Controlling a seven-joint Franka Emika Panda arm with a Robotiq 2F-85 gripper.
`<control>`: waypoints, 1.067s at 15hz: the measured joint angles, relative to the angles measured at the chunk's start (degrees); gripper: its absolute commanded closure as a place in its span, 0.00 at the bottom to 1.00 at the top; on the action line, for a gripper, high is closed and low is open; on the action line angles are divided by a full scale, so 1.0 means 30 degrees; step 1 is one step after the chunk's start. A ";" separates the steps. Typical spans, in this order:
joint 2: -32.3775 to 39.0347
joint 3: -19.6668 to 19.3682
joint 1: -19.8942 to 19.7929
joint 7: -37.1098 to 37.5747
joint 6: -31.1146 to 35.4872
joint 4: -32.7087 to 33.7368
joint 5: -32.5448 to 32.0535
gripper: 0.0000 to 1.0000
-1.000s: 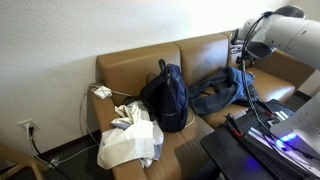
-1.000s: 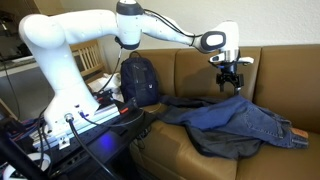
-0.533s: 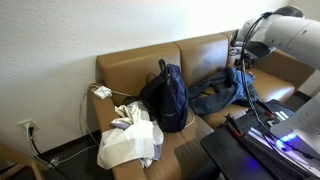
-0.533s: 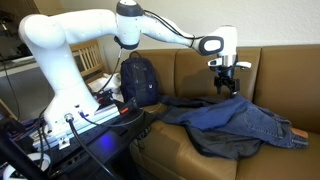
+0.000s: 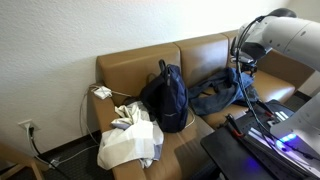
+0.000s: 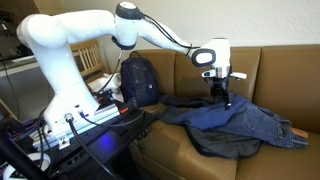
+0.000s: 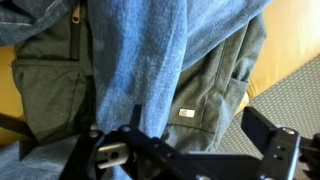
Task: Arrange the cloth and the bags on the table
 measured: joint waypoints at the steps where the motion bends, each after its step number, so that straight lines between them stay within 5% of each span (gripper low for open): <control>1: 0.0001 0.0118 0.0148 -0.0002 -0.0094 -0.0218 -0.0257 0.00; 8: -0.0055 0.0253 0.0205 -0.0082 -0.0080 -0.0242 -0.0358 0.00; 11: -0.1103 0.2842 -0.0470 -0.0098 0.0513 -0.0104 -0.2778 0.00; 15: -0.1322 0.5785 -0.1246 -0.0057 0.1519 0.0455 -0.3468 0.00; 16: -0.0989 0.5816 -0.1238 -0.0056 0.1669 0.0618 -0.3207 0.25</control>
